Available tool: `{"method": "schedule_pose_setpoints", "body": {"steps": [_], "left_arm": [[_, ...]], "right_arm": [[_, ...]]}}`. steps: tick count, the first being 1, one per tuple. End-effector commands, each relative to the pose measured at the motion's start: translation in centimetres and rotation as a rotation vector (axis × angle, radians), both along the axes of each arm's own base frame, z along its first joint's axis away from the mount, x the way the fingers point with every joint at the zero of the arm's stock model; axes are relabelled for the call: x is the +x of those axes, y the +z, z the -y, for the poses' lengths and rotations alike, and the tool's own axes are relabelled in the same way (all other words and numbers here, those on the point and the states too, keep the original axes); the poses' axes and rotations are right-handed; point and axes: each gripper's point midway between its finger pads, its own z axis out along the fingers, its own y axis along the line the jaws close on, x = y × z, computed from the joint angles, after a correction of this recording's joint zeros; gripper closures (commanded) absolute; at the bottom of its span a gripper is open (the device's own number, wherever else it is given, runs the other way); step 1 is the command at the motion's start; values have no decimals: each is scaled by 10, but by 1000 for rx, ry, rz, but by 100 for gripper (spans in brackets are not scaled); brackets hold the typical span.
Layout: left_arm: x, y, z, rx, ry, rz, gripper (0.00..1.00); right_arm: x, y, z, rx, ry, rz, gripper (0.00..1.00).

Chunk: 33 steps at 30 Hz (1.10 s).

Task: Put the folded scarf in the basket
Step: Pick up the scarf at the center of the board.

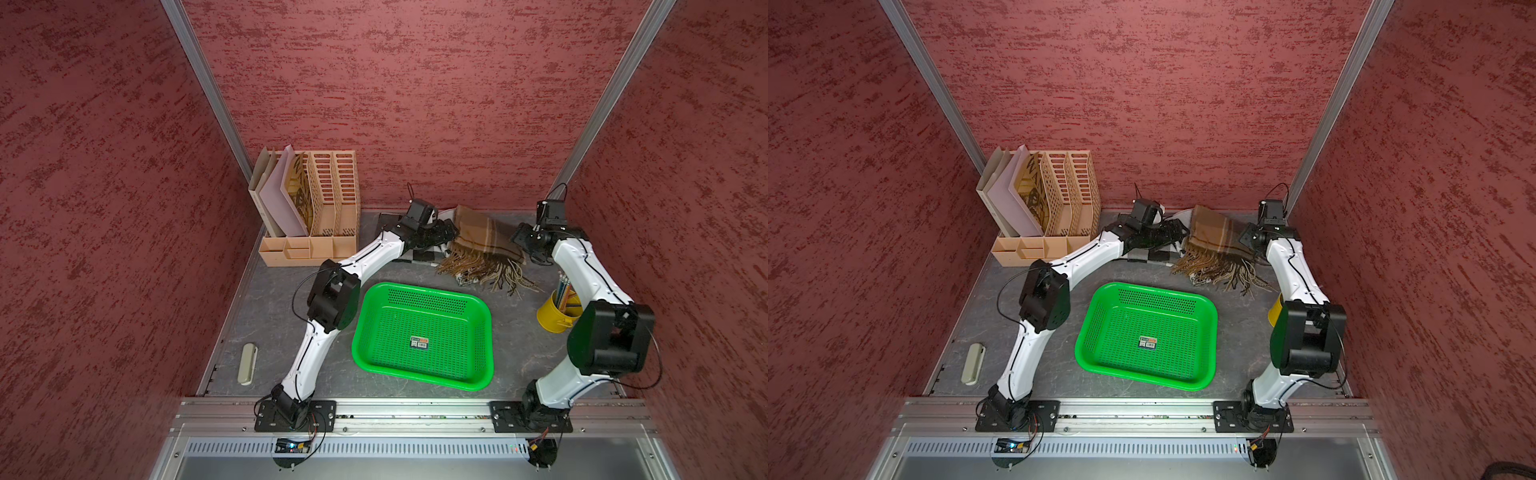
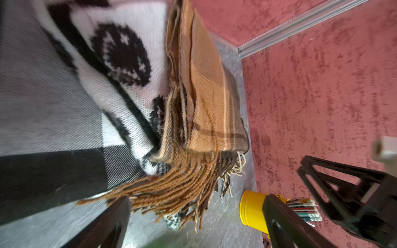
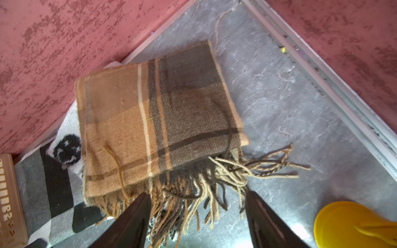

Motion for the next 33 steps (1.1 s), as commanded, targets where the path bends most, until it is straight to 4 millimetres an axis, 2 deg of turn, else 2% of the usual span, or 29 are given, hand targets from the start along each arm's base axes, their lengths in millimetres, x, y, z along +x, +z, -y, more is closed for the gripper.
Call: {"method": "schedule_pose_setpoints", "body": {"steps": [1, 4, 12, 21, 33], "left_arm": [[8, -13, 11, -31, -17, -55, 0], [8, -22, 21, -53, -38, -73, 0], [15, -44, 32, -74, -38, -100, 2], [11, -41, 48, -112, -71, -104, 20], [15, -53, 51, -123, -81, -128, 28]], "right_arm": [[3, -2, 5, 6, -13, 13, 26], [3, -8, 13, -7, -32, 2, 25], [11, -31, 28, 14, -57, -26, 25], [20, -50, 39, 24, -74, -56, 25], [29, -52, 47, 14, -98, -60, 25]]}}
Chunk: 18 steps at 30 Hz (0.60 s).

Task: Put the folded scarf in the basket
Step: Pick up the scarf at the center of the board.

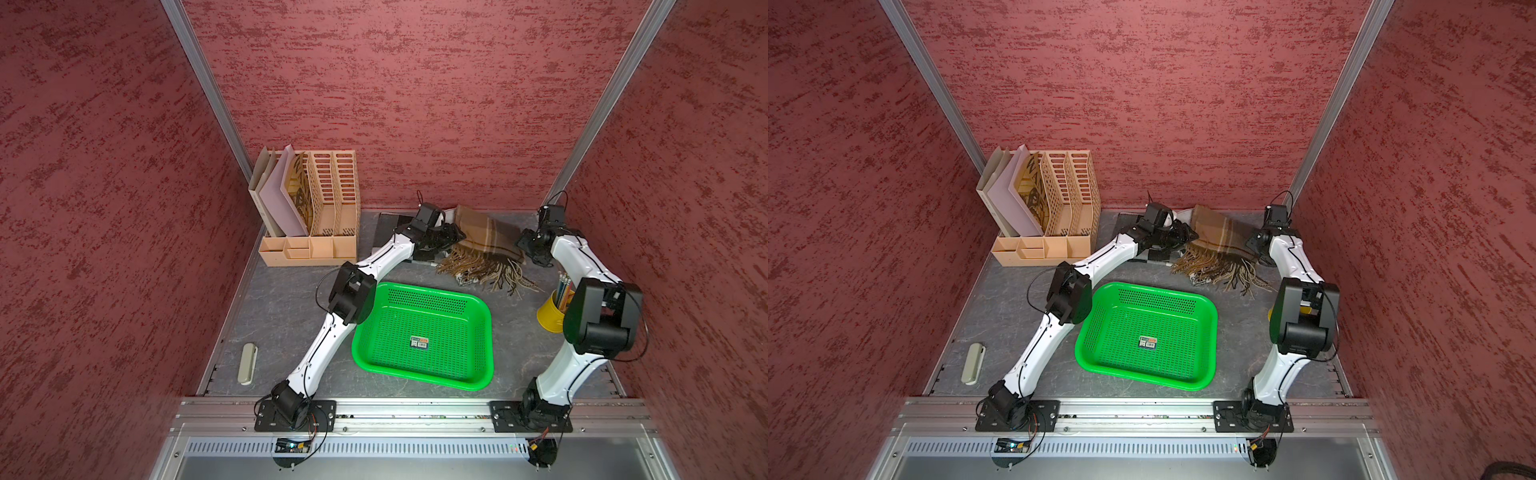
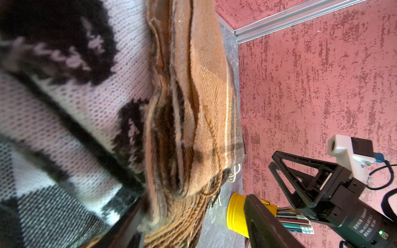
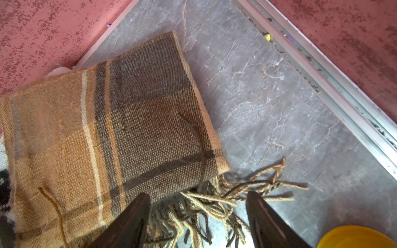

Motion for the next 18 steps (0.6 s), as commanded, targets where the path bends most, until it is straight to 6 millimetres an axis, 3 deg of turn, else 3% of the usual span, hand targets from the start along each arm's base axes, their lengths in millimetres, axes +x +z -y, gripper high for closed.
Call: {"method": "schedule_pose_setpoints", "body": {"steps": [1, 7, 18], "left_arm": [[1, -19, 6, -9, -15, -31, 31], [3, -10, 11, -49, -22, -15, 50], [-2, 3, 15, -56, -24, -6, 56]], "right_arm": [[12, 4, 8, -4, -20, 27, 25], [20, -3, 15, -3, -28, 13, 24], [31, -16, 25, -9, -40, -14, 24]]}}
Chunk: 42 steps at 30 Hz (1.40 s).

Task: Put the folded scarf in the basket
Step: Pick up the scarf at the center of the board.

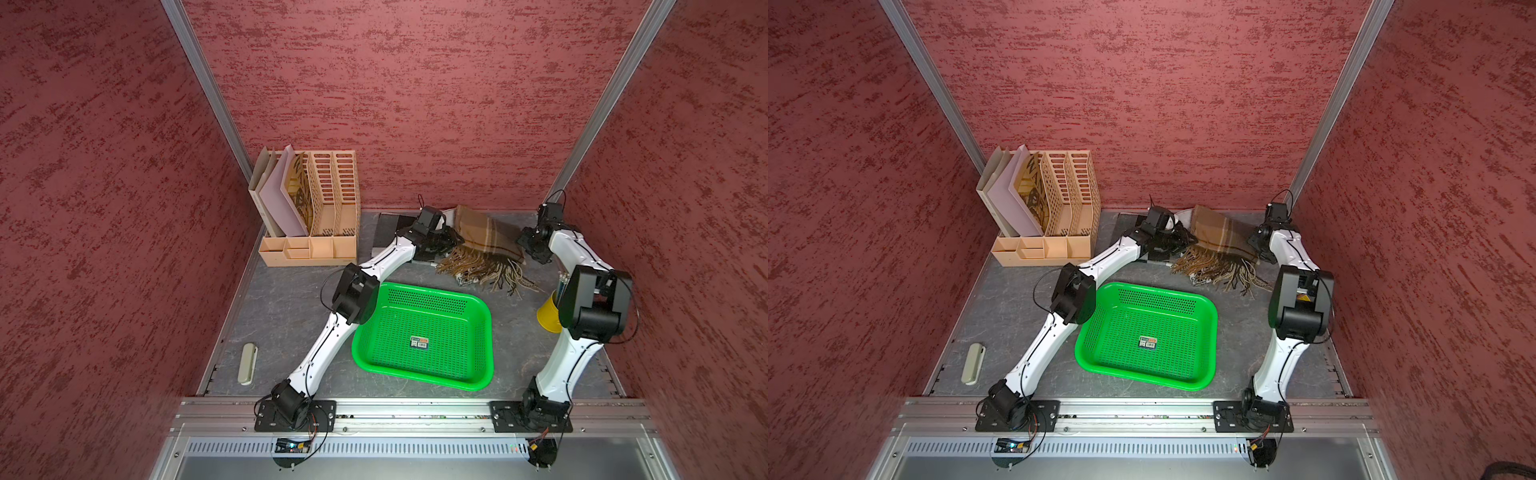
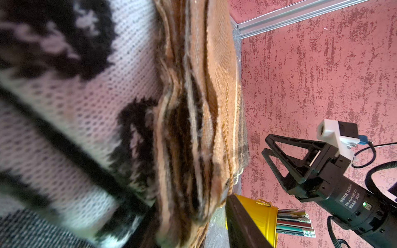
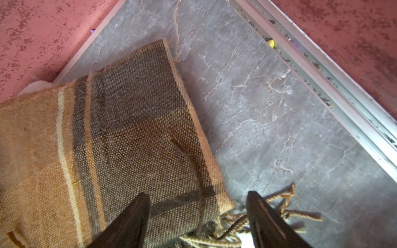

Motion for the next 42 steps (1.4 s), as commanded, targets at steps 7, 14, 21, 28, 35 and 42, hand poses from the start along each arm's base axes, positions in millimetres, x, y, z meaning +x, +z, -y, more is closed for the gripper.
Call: {"method": "schedule_pose_setpoints", "body": {"steps": [7, 14, 21, 28, 35, 42], "left_arm": [[4, 16, 9, -59, -14, 26, 53], [6, 25, 16, -103, -17, 37, 63], [8, 8, 12, -78, -15, 9, 50], [13, -5, 11, -71, -9, -5, 44], [14, 5, 15, -100, -12, 14, 90], [5, 49, 23, -146, -32, 58, 100]], "right_arm": [[11, 1, 10, 12, -20, 15, 20], [11, -2, 12, 33, -24, 17, 20], [11, -3, 13, 35, -25, 16, 20], [10, -1, 11, 41, -22, 20, 20], [9, -2, 10, 43, -20, 23, 20], [12, -1, 9, 52, -21, 34, 20]]}}
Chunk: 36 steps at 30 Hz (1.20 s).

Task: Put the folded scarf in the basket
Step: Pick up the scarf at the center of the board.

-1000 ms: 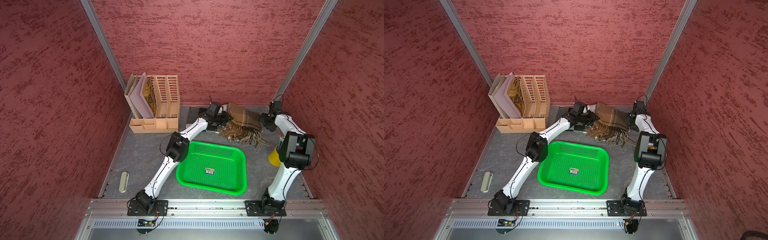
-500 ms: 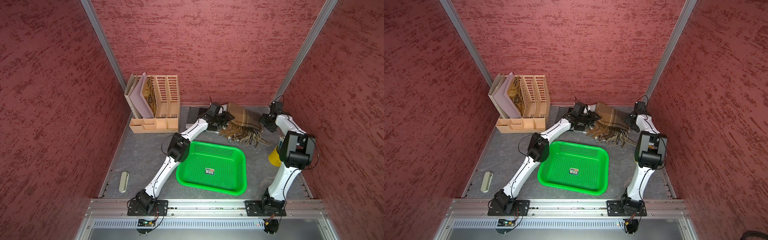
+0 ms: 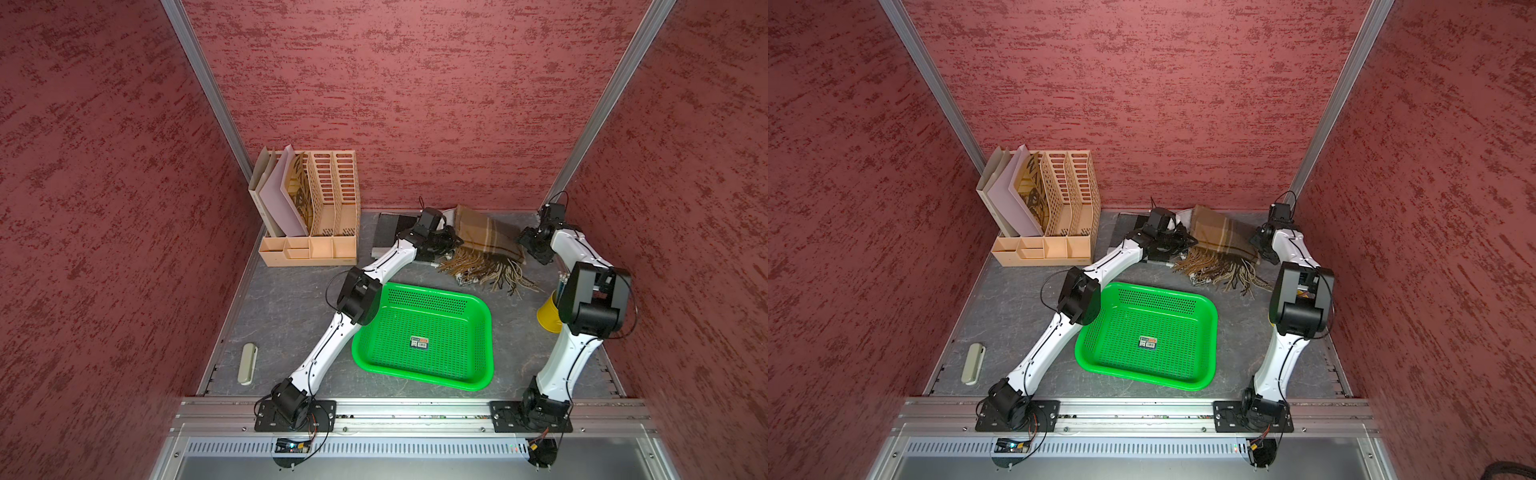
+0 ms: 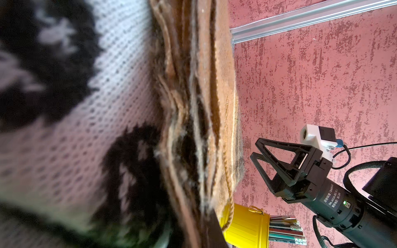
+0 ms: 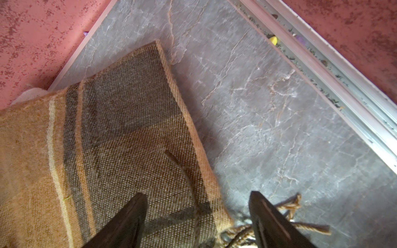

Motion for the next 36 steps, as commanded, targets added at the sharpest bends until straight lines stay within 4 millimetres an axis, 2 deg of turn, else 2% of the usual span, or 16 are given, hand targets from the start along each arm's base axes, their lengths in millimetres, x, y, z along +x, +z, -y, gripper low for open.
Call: {"method": "schedule_pose_setpoints", "body": {"steps": [1, 11, 16, 20, 26, 29, 36], "left_arm": [[-9, 63, 11, -76, -35, 79, 100], [-22, 141, 22, -219, -54, 156, 100], [-26, 162, 17, -232, -59, 174, 100], [-23, 150, 6, -167, -41, 172, 100], [-13, 104, -15, -106, -10, 106, 100], [-10, 86, -22, -82, 0, 88, 100], [-9, 54, -30, 4, 27, 75, 100]], "right_arm": [[6, 8, 1, 14, -5, 37, 20], [11, 14, 1, 71, -2, 60, 15], [16, 10, 2, 119, 2, 53, 14], [28, 5, -4, 168, 26, 53, 12], [40, -12, -16, 267, 51, 39, 15], [39, -26, -26, 317, 57, -8, 17], [33, -44, -34, 303, 50, -60, 17]]}}
